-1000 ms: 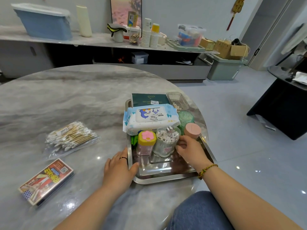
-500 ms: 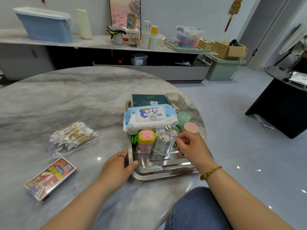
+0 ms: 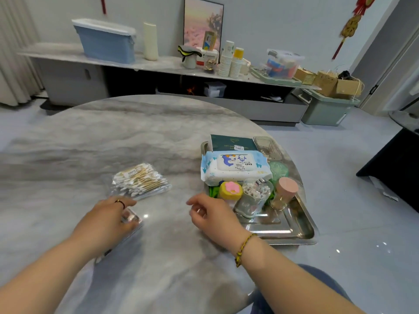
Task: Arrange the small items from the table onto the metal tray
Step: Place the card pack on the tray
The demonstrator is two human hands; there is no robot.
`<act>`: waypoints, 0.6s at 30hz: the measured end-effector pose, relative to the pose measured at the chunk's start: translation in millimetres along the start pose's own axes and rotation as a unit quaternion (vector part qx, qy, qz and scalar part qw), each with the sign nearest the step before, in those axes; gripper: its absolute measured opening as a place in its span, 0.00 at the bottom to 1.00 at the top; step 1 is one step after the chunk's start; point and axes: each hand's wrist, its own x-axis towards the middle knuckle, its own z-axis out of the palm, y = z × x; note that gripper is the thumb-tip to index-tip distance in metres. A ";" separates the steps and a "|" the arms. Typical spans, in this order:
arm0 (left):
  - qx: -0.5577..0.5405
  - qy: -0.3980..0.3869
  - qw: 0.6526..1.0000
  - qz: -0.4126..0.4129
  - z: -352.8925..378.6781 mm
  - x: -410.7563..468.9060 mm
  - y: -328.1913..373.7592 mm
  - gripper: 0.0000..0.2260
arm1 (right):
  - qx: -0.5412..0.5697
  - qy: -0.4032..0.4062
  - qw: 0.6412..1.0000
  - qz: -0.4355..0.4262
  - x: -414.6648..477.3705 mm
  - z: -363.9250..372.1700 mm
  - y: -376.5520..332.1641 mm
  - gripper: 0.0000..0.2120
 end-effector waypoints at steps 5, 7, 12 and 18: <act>0.065 -0.117 0.989 -0.064 -0.1 4.7 -19.9 0.36 | 0.073 -0.079 0.991 0.077 17.3 51.7 -7.5 0.15; 0.093 -0.114 0.986 -0.074 3.0 6.7 -20.2 0.36 | 0.116 -0.079 0.983 0.114 22.7 63.9 -10.2 0.16; 0.100 -0.086 0.988 -0.083 6.7 9.7 -17.2 0.29 | 0.208 -0.077 0.956 0.192 36.9 73.6 -17.3 0.19; -0.002 0.009 1.000 0.029 9.5 4.7 -0.9 0.35 | 0.334 -0.110 0.901 0.256 39.5 69.0 -32.1 0.19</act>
